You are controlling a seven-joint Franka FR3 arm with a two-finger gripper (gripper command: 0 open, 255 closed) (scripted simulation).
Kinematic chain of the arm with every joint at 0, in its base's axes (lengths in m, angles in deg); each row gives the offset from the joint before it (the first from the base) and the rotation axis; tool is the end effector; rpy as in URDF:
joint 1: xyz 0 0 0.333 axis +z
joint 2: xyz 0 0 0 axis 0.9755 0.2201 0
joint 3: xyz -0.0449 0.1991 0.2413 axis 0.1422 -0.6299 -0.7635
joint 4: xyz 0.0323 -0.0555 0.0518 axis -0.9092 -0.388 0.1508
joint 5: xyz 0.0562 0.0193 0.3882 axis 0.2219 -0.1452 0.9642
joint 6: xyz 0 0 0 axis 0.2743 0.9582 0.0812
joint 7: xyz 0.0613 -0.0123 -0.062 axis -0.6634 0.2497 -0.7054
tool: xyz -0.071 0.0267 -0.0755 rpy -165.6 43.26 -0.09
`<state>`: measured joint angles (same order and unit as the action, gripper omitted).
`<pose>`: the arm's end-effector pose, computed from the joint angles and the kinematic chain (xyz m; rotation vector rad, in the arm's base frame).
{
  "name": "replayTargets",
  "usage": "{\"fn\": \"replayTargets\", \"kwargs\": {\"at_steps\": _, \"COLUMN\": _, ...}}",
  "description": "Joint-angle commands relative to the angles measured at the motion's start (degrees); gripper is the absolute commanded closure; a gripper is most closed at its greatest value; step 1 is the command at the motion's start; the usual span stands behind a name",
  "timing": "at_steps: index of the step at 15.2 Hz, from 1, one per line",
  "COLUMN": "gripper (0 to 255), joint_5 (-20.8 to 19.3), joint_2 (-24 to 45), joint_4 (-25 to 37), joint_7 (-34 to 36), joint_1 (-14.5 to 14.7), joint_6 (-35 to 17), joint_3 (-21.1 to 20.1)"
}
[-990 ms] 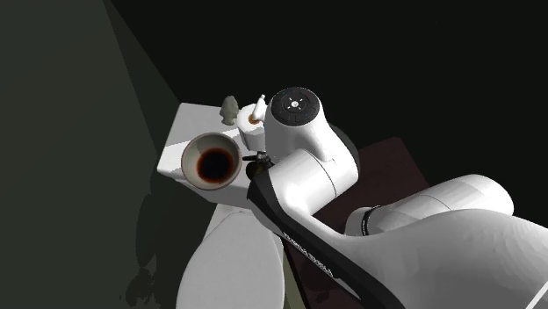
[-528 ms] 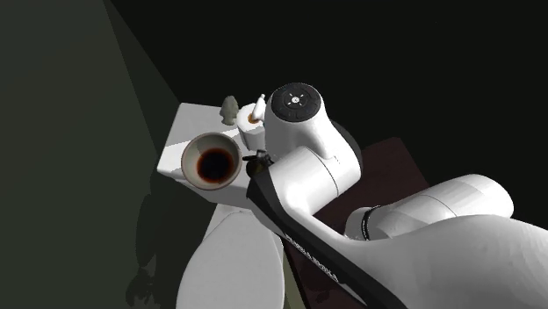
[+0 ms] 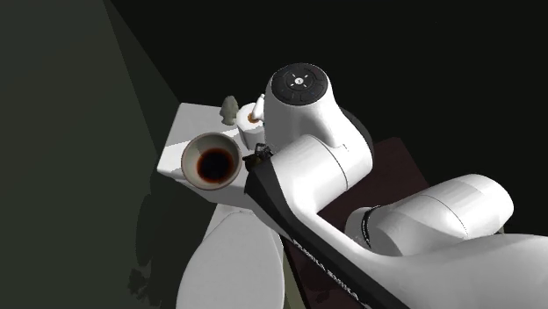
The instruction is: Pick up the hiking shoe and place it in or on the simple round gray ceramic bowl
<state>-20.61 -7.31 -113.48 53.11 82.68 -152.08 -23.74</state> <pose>0.2361 0.1952 0.3551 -3.0175 0.8027 -0.0214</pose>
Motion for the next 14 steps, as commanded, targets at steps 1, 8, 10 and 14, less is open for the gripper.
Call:
{"fn": "replayTargets", "kwargs": {"at_steps": 1, "gripper": 255, "joint_5": -0.86, "joint_2": -1.15, "joint_4": 1.10, "joint_7": 0.22, "joint_1": -0.13, "joint_6": 2.20, "joint_3": 0.88}}
{"fn": "replayTargets", "kwargs": {"at_steps": 8, "gripper": 255, "joint_5": -3.55, "joint_2": -4.28, "joint_4": 4.78, "joint_7": 0.61, "joint_1": -0.67, "joint_6": 8.90, "joint_3": 3.83}}
{"fn": "replayTargets", "kwargs": {"at_steps": 10, "gripper": 255, "joint_5": -4.27, "joint_2": -4.91, "joint_4": 5.95, "joint_7": 0.71, "joint_1": -0.86, "joint_6": 10.67, "joint_3": 4.61}}
{"fn": "replayTargets", "kwargs": {"at_steps": 14, "gripper": 255, "joint_5": -5.65, "joint_2": -5.86, "joint_4": 8.41, "joint_7": 0.91, "joint_1": -1.28, "joint_6": 14.05, "joint_3": 6.08}}
